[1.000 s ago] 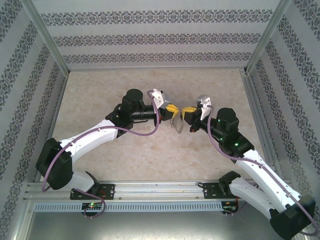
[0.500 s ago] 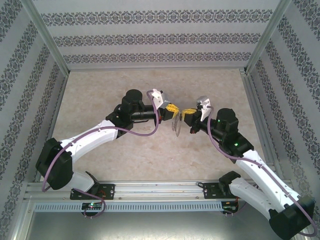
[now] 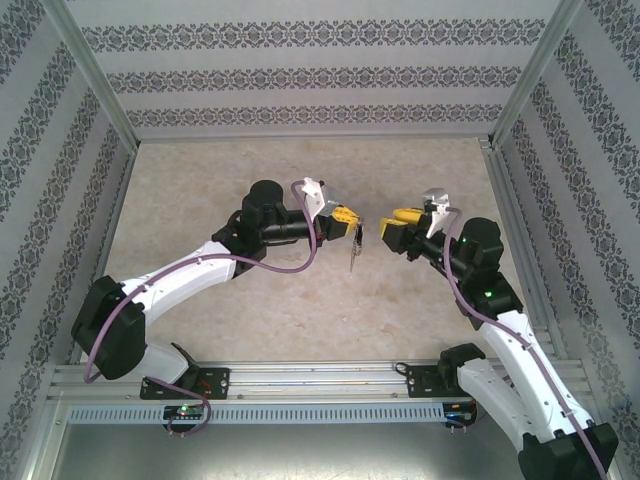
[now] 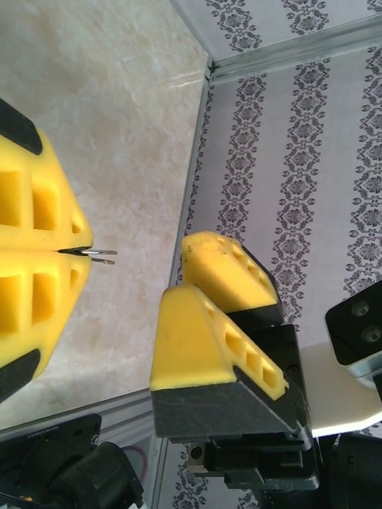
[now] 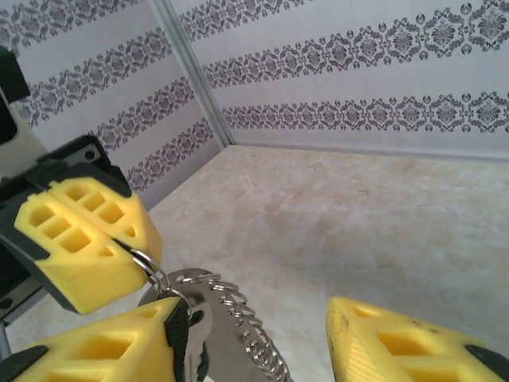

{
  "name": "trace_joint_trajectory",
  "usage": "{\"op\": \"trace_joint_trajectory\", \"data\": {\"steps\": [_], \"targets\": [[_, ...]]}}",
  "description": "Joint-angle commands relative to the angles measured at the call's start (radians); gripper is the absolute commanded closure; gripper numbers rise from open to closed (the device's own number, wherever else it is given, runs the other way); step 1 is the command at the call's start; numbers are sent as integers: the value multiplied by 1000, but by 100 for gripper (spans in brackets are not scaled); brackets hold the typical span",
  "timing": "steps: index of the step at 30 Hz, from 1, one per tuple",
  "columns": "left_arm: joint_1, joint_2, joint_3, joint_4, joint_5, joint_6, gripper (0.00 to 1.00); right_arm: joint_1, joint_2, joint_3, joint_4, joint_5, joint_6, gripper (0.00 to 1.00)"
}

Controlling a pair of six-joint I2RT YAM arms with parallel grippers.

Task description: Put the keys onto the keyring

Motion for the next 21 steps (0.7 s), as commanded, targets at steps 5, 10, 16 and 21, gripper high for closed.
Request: {"op": "trace_joint_trajectory", "data": {"steps": [5, 10, 16, 21], "targets": [[40, 33, -35, 280, 37, -204, 100, -5, 26, -16, 144, 9, 111, 46], [104, 82, -59, 502, 78, -411, 100, -5, 70, -12, 246, 26, 181, 44], [154, 130, -66, 689, 79, -596, 100, -4, 164, 12, 389, 23, 275, 44], [168, 160, -59, 782, 70, -690, 100, 17, 267, 50, 495, 6, 329, 44]]}}
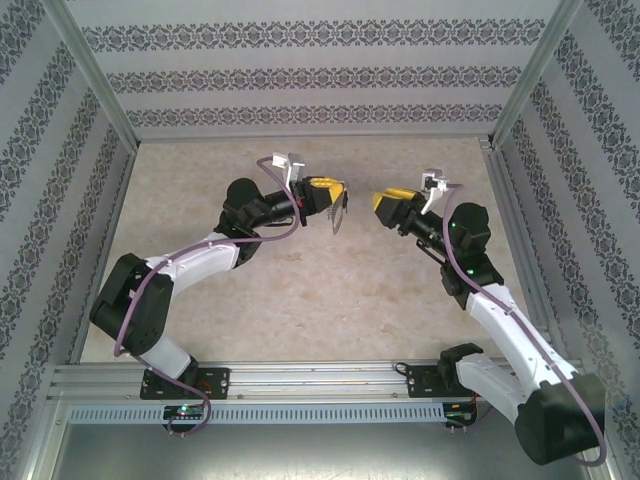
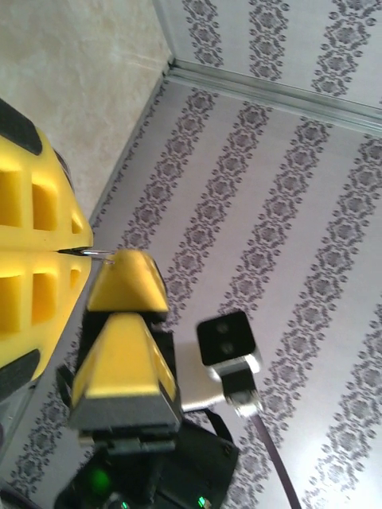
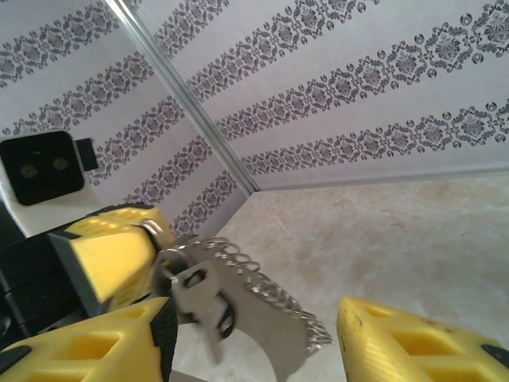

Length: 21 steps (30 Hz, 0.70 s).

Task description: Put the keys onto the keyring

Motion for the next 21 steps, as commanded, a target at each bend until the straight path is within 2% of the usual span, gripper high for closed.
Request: {"op": "trace_joint_trajectory", "data": {"steps": [1, 13, 21], "targets": [[10, 18, 10, 199, 16, -134, 100, 22, 56, 55, 142, -3, 58, 44], [13, 88, 32, 366, 7, -283, 100, 129, 168, 111, 190, 26, 46, 47], [13, 103, 34, 403, 2, -311, 100, 162, 191, 92, 198, 16, 43, 62]]}}
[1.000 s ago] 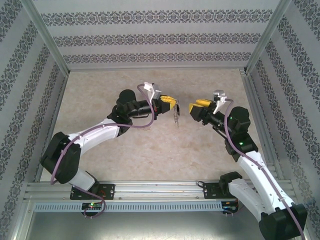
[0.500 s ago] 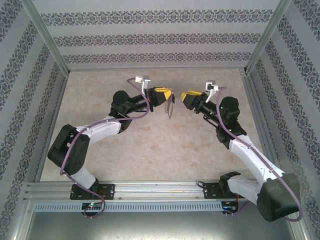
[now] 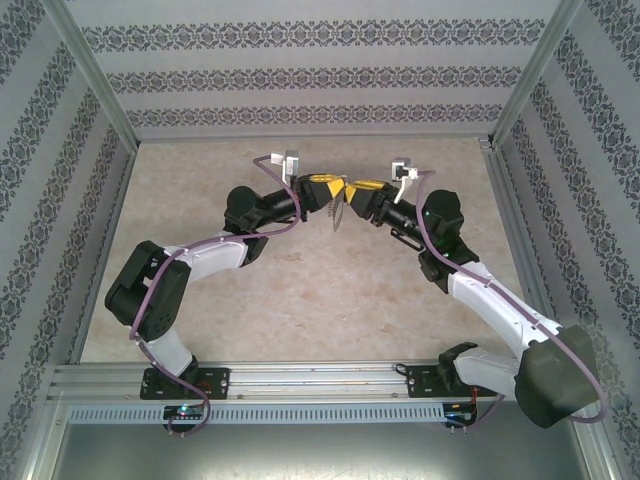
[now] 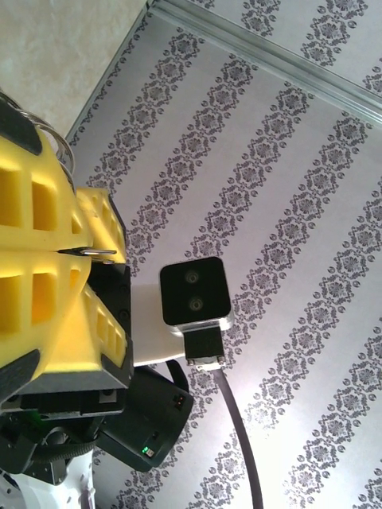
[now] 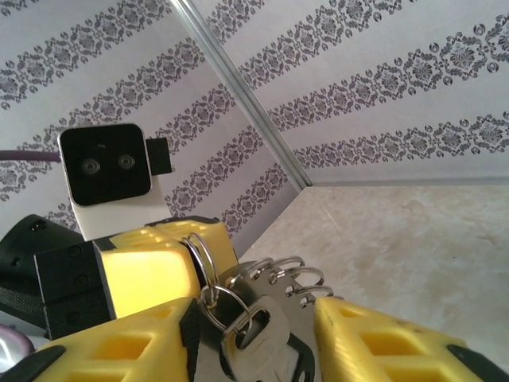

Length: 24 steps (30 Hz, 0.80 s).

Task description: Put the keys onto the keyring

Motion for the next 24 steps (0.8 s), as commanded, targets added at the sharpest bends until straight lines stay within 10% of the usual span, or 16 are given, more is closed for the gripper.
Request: {"op": "trace_joint_trajectory", "data": {"steps": [1, 24], "targets": [[11, 1, 35, 117, 2, -29, 100, 20, 7, 3, 47, 4, -1, 64], [11, 16, 48, 137, -4, -45, 100, 66, 25, -3, 40, -56, -12, 99]]}}
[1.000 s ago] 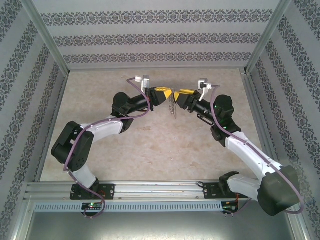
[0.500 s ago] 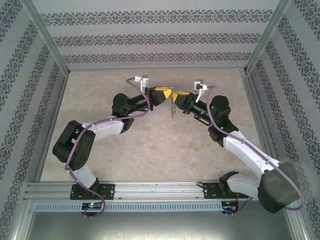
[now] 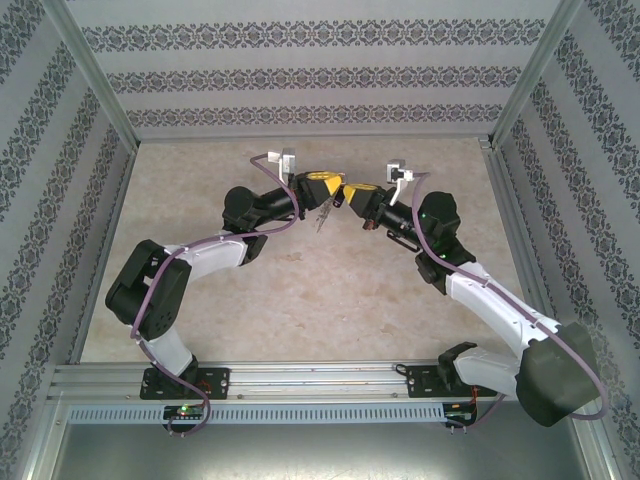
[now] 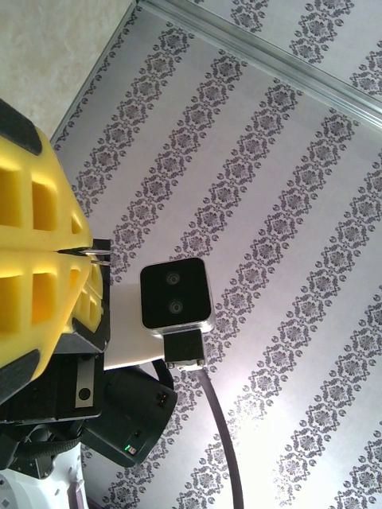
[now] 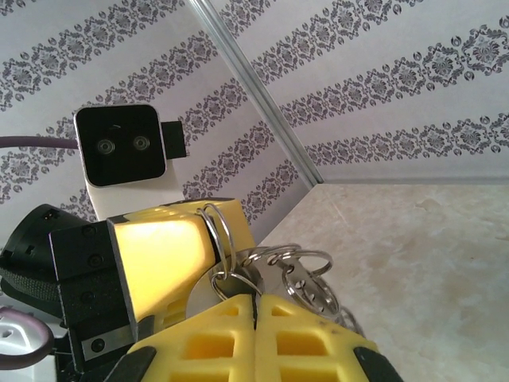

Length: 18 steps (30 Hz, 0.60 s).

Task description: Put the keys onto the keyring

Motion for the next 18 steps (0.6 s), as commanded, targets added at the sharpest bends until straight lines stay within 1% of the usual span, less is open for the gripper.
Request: {"op": "trace_joint_trajectory", "data": {"steps": [1, 3, 5, 9, 16, 17, 18], "targets": [[3, 9, 42, 95, -4, -14, 100, 31, 21, 5, 17, -63, -10, 99], [3, 9, 42, 97, -5, -15, 100, 33, 22, 9, 9, -70, -17, 98], [3, 9, 41, 97, -4, -15, 100, 24, 9, 4, -5, -63, -25, 89], [3, 9, 39, 95, -5, -16, 100, -34, -37, -28, 1, -67, -3, 78], [2, 10, 35, 95, -6, -27, 100, -104, -121, -45, -1, -46, 28, 51], [3, 12, 35, 98, -8, -29, 100, -108, -122, -41, 3, -40, 32, 48], [3, 13, 35, 100, -8, -33, 100, -108, -120, -35, 9, -38, 35, 47]]}}
